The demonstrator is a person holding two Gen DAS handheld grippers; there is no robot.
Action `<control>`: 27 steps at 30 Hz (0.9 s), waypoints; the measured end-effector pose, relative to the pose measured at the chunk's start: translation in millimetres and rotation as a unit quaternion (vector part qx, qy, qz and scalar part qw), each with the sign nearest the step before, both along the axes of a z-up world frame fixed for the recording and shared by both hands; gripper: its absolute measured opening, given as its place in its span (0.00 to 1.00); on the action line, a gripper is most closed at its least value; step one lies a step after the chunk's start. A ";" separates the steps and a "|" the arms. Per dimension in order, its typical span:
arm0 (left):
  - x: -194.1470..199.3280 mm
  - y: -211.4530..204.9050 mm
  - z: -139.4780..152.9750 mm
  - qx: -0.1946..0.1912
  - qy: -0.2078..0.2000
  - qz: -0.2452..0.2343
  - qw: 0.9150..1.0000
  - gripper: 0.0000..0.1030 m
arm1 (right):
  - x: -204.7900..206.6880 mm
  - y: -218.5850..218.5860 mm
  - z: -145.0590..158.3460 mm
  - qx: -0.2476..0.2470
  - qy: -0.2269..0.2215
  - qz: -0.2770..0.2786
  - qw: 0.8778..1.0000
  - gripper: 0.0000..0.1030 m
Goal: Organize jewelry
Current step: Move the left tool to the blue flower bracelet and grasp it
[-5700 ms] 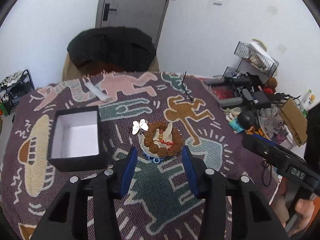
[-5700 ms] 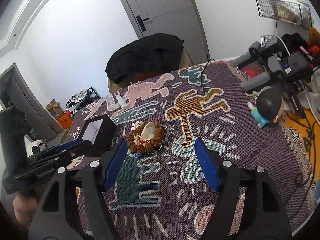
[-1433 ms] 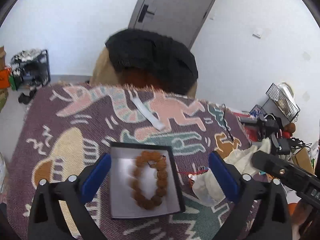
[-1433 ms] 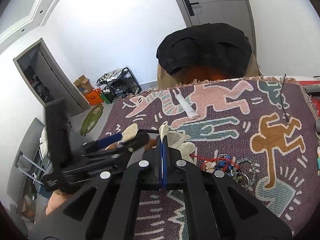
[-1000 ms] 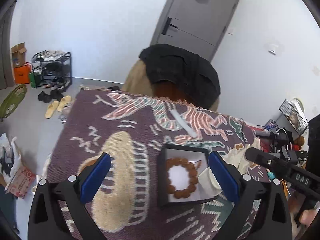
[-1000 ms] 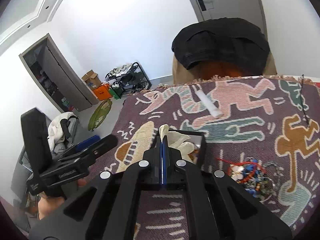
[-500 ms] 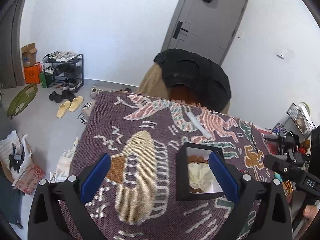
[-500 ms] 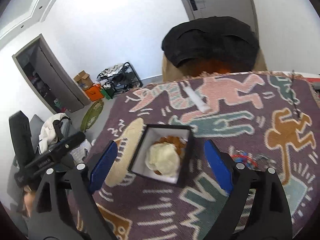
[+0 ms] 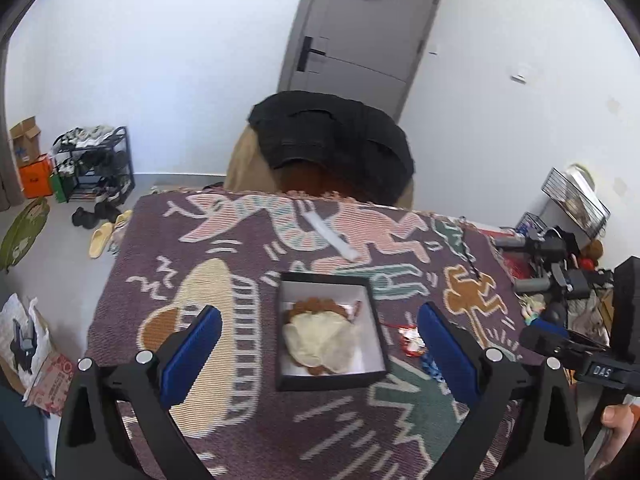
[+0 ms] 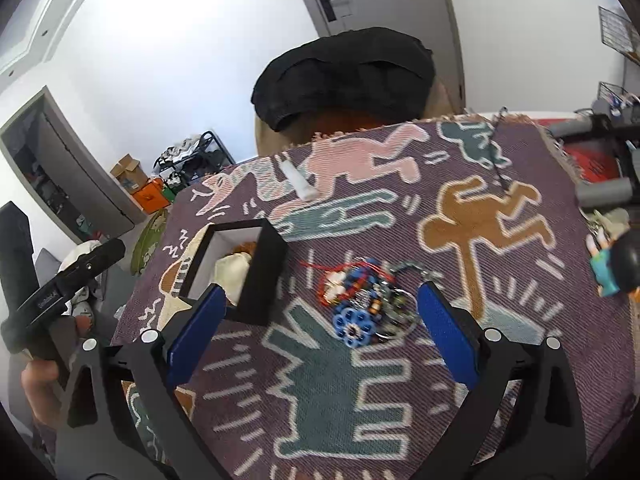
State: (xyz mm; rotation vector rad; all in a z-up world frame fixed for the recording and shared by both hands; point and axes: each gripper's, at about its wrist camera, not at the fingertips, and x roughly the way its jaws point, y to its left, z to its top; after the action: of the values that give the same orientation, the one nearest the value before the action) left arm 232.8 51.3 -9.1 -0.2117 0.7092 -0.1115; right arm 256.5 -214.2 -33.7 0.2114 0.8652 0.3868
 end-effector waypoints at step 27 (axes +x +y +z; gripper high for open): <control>25.6 -151.0 -53.5 0.009 0.080 -0.133 0.988 0.64 | -0.4 -101.4 -57.4 0.108 0.069 -0.067 0.989 0.46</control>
State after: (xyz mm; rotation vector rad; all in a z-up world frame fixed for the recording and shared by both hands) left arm 258.4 -99.8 -62.6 -0.1079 0.8954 -0.3460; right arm 256.2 -315.5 -91.1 0.4994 0.9398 0.3428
